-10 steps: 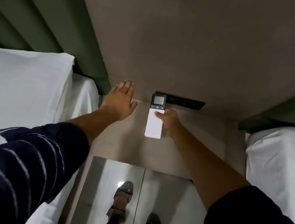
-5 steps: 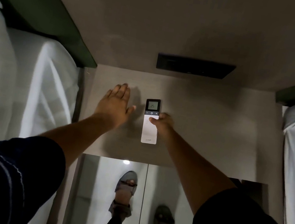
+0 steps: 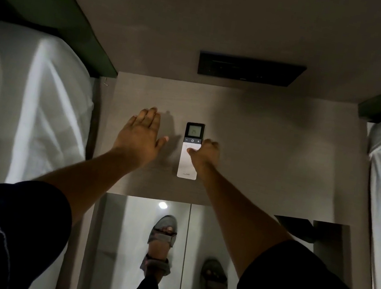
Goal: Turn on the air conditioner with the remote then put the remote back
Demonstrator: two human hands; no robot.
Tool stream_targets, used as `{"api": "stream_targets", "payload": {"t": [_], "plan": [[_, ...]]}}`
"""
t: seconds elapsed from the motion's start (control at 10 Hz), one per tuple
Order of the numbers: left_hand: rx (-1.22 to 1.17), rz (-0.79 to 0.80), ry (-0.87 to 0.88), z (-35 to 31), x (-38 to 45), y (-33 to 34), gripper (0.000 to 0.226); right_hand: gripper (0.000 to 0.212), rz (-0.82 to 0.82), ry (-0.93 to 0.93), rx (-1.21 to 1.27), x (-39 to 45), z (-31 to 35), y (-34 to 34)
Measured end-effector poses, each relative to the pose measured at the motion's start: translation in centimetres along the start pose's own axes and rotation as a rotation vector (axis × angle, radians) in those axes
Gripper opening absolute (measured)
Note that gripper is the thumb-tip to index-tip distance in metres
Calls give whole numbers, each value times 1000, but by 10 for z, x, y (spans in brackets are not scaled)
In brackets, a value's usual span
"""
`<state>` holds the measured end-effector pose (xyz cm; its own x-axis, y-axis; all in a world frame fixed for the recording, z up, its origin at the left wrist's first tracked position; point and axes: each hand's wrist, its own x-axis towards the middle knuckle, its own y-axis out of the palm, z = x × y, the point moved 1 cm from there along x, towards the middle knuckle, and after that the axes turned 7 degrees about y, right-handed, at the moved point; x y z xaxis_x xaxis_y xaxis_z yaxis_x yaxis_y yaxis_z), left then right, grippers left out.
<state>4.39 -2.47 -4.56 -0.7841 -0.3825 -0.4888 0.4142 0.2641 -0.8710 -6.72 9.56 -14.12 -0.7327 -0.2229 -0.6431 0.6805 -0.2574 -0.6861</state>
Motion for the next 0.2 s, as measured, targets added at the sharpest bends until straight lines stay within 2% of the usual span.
{"api": "stream_targets", "payload": {"t": [0.1,0.2], "plan": [[25,-32,6,-7,-7,-23,72,61,-56,-59,-28,-22,0,-28],[41,-52,39,-12,-16,-43,72,59,-72,-116,-4,-36,0,-52]]}}
